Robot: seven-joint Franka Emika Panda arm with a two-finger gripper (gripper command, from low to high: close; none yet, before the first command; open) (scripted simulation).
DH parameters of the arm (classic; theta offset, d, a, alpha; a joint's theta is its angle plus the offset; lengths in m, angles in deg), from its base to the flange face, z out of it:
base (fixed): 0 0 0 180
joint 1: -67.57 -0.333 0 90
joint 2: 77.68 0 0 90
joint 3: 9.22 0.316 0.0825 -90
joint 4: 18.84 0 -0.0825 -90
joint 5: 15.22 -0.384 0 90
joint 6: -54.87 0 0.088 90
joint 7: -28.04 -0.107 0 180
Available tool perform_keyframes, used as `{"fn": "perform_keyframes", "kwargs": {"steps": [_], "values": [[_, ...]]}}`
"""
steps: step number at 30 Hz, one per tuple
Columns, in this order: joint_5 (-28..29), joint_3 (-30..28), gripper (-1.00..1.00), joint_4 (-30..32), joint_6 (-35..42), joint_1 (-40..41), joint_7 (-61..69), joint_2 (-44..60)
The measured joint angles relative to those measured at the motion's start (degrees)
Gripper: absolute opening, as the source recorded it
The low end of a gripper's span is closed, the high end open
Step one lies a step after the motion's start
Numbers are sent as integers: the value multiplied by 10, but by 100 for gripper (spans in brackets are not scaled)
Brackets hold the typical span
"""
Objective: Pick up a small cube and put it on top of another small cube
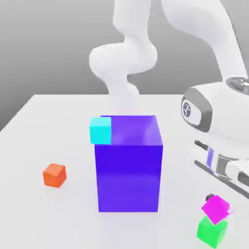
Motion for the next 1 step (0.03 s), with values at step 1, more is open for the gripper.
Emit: {"fn": "perform_keyframes", "kwargs": {"steps": [1], "values": [[0,0,100,0,0,0,0,0]]}}
